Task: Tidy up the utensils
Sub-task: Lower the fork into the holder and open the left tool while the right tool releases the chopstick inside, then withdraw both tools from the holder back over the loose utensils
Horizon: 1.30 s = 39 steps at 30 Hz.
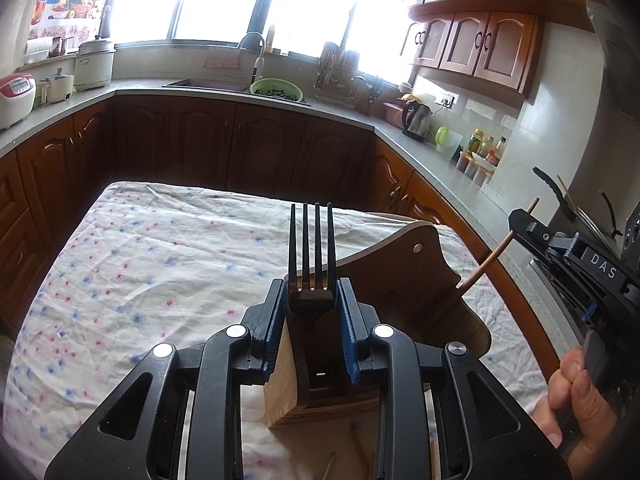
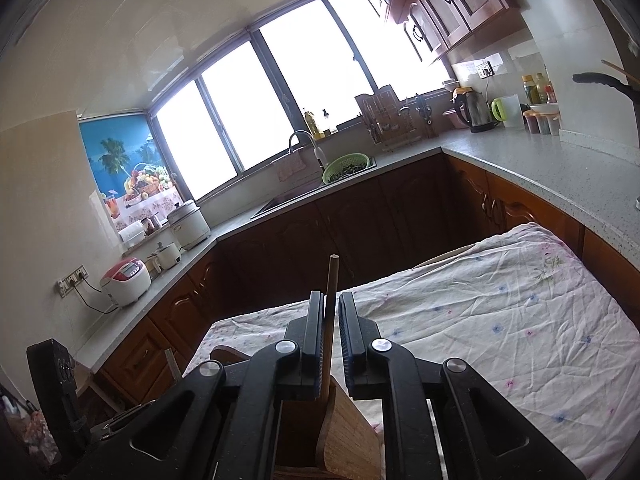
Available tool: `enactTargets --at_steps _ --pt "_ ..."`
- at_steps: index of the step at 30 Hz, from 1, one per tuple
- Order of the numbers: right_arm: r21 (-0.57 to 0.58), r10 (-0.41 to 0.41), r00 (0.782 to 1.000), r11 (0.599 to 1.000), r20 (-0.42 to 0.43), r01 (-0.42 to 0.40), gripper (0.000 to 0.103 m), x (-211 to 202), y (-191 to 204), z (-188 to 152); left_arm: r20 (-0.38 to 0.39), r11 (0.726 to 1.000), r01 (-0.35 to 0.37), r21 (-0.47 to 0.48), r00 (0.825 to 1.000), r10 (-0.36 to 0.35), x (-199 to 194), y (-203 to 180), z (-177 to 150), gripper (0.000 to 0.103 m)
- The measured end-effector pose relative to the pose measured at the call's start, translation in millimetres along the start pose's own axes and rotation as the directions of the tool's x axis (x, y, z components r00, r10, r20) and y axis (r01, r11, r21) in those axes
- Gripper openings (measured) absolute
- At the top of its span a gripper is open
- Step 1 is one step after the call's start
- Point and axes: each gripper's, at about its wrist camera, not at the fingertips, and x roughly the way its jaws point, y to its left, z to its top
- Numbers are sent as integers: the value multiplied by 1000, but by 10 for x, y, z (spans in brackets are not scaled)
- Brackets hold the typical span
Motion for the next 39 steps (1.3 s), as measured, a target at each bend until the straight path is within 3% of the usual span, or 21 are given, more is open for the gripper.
enactTargets --at_steps 4,9,11,12,14,24,39 --pt "25 14 1000 1000 -3 -14 41 -49 -42 9 17 1000 -9 -7 1000 9 -84 11 4 49" --pt "37 21 1000 999 12 -21 48 -234 -37 39 24 1000 -8 -22 1000 8 -255 54 -10 66" --pt "41 31 999 999 24 -32 68 -355 -38 33 32 1000 -8 -26 999 9 -367 79 -42 73" --pt "41 34 999 999 31 -35 74 -419 -38 26 33 1000 -14 -27 999 15 -426 90 -64 80" --pt "43 40 999 998 36 -41 87 -547 -25 -12 40 999 -18 -34 999 19 -551 120 -119 84" --pt "28 62 998 998 1 -62 94 -1164 16 -395 38 999 -7 -37 999 8 -1183 206 -543 88" --pt "-108 -28 1000 994 -7 27 99 -1963 180 -1042 67 1000 -26 -3 997 26 -1830 163 -1108 95"
